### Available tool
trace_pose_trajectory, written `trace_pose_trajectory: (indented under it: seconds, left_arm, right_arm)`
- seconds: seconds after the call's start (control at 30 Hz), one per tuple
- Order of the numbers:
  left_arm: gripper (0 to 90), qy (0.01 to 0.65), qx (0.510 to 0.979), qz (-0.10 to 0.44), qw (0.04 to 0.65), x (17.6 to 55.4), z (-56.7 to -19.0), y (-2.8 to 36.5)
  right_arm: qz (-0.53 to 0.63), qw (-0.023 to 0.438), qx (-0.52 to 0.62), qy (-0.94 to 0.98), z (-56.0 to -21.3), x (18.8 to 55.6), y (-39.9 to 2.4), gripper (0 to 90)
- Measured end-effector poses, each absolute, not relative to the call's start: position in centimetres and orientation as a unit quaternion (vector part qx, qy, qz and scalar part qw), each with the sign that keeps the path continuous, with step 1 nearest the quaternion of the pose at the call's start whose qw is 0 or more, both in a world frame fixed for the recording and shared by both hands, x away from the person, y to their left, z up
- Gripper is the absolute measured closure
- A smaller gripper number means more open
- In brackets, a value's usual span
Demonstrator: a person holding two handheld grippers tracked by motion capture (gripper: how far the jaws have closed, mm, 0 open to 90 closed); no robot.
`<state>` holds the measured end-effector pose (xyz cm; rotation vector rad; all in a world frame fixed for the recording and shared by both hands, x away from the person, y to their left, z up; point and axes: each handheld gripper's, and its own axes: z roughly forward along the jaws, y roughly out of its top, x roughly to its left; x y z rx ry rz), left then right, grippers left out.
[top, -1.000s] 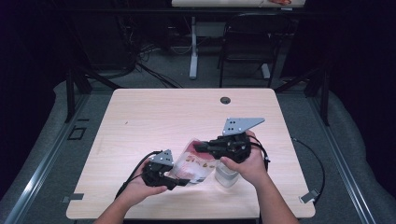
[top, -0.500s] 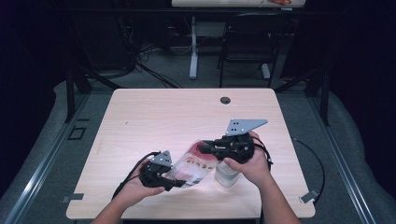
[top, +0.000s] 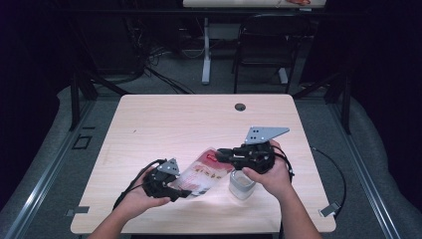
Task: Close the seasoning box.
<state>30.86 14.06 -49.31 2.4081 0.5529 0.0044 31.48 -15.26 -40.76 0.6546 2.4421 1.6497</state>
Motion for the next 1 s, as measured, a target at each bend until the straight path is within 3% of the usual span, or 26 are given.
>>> trace_pose_trajectory:
  seconds: [0.3,1.0]
  left_arm:
    - [57.2,0.208,0.919,0.0,0.335,30.8,-49.0,13.9]
    - [58.6,0.195,0.917,0.001,0.347,30.4,-48.2,14.2]
  right_arm:
    - [0.544,0.073,0.213,0.809,-40.6,31.2,-15.8,88.8]
    - [0.545,0.065,0.225,0.805,-41.3,31.3,-17.3,90.0]
